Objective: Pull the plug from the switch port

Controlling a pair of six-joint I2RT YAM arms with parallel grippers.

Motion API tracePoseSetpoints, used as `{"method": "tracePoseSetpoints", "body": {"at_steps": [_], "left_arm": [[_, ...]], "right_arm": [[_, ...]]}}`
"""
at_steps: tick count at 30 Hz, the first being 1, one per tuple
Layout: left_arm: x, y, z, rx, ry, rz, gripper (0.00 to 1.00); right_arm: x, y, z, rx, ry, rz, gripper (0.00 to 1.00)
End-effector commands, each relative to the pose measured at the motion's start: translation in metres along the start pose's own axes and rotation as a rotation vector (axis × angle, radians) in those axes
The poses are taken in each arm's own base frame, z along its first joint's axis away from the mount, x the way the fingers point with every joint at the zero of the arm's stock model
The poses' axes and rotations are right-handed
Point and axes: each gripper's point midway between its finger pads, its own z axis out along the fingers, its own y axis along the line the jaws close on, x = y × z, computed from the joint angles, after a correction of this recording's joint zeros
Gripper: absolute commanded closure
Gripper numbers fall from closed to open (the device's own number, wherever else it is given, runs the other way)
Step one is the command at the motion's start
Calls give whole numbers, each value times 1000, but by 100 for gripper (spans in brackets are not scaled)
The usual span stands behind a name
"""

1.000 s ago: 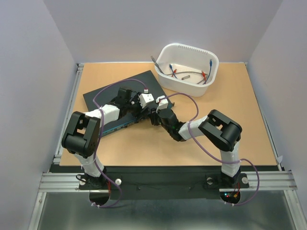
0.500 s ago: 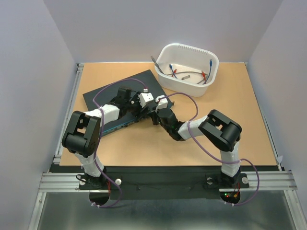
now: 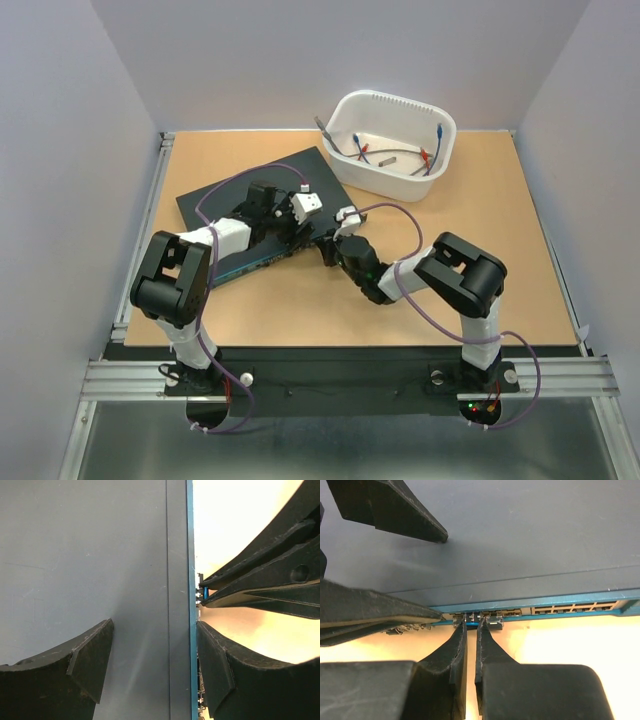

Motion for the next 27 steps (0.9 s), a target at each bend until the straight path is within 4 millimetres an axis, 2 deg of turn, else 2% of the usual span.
{"method": "tracePoseSetpoints", "body": {"at_steps": [1,12,15,17,18,20,23,24,25,27], "left_arm": [[50,21,-4,-111,164,-163,56],[50,20,-3,-108,167,-162,57],[49,20,-3,-108,164,-157,57],[50,20,-3,-107,165,-158,57],[49,21,-4,-109,164,-158,57],[49,20,-4,-107,165,-157,57],[49,20,-3,-106,163,-154,57],[49,20,-3,-108,164,-157,57],[49,20,-4,-107,163,-156,57],[50,20,-3,-106,164,-157,57]], "right_arm": [[6,9,-28,-14,-15,20,99],[33,6,-40,-44,-29,34,94],[42,4,-42,-43,-7,39,87],[41,2,-44,-37,-11,46,85],[33,4,-45,-40,-28,53,84],[26,7,-47,-52,-39,58,79],[9,16,-54,-81,-62,120,65],[9,18,-55,-82,-46,165,54],[2,19,-57,-77,-49,197,48],[-2,22,-55,-63,-21,353,43]]}}
